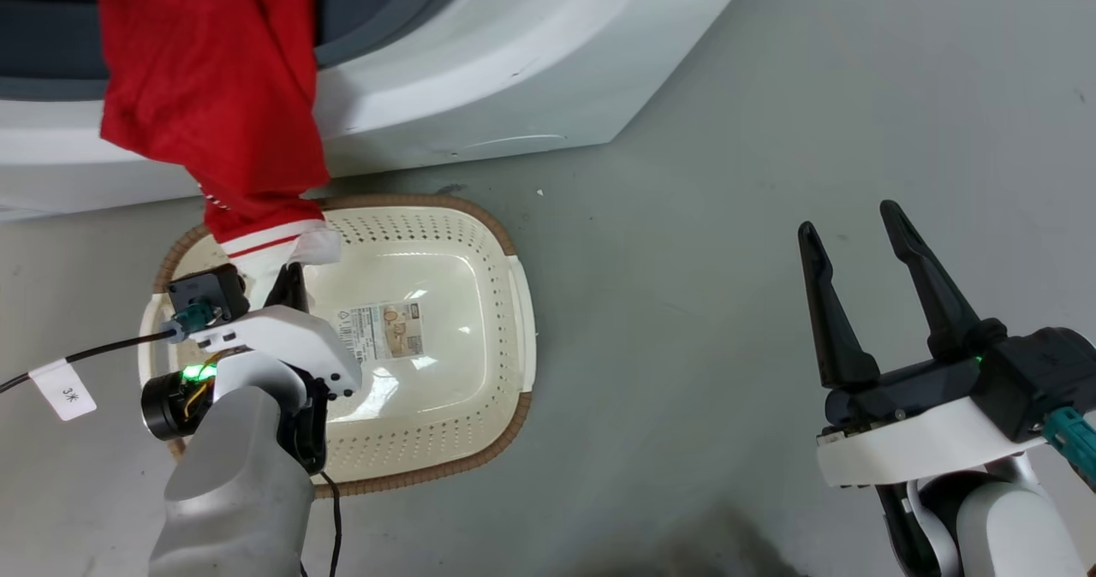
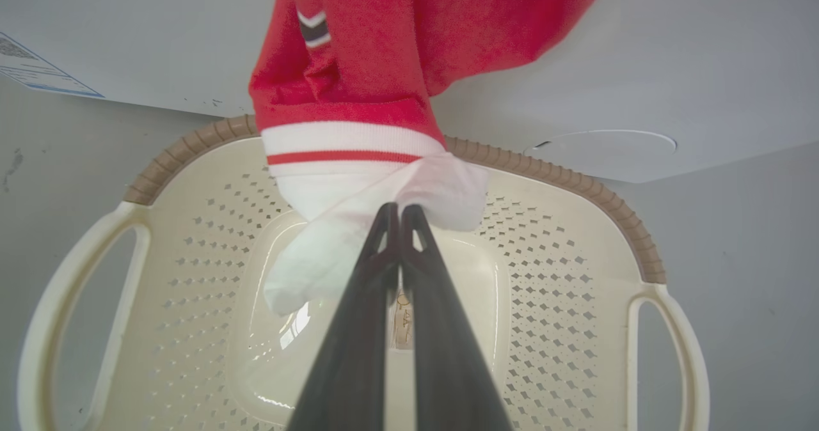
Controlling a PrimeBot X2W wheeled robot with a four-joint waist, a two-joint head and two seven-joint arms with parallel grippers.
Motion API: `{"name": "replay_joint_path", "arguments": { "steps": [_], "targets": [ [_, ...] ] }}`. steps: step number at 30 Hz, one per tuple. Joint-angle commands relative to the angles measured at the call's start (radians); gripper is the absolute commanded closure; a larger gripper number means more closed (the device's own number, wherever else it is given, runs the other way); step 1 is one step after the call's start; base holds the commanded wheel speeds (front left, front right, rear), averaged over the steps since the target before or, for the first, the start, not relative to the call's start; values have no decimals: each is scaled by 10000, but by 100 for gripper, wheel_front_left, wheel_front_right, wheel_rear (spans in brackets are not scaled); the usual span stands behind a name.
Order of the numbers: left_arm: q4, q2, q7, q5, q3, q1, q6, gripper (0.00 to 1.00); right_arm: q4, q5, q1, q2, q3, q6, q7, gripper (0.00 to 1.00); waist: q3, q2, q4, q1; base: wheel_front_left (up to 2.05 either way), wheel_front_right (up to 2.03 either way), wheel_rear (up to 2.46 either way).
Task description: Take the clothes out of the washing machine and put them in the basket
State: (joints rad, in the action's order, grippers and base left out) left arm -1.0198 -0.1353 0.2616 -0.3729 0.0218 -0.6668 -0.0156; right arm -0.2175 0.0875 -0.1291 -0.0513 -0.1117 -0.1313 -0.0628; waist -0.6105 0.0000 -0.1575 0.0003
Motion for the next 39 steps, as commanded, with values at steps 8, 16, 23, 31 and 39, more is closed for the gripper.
{"name": "replay_joint_path", "arguments": {
  "steps": [8, 16, 23, 31, 39],
  "targets": [
    [-115, 23, 46, 195, -340, -45, -115, 0, 307, -5, -147, 21, -9, 10, -187, 0, 170, 0, -59, -3, 0, 0, 0],
    [1213, 356, 37, 654, -761, 1410, -255, 0, 453, -272, 289, 19, 0, 9, -98, 0, 1614, 0, 332, -3, 0, 0, 0],
    [2670, 696, 37, 1226, -788, 2305, -354, 0, 293, -265, 695, 19, 148, 10, 164, 0, 2598, 0, 786, -3, 0, 0, 0],
    [742, 533, -309, 1485, -96, 739, -784, 0, 99, -286, 924, 21, -25, 9, 372, 0, 2914, 0, 970, -3, 0, 0, 0],
    [-872, -92, -1256, 1521, 43, -1036, -797, 0, 148, -109, 656, 19, -252, 9, 257, 0, 2338, 0, 454, -3, 0, 0, 0]
  ]
}}
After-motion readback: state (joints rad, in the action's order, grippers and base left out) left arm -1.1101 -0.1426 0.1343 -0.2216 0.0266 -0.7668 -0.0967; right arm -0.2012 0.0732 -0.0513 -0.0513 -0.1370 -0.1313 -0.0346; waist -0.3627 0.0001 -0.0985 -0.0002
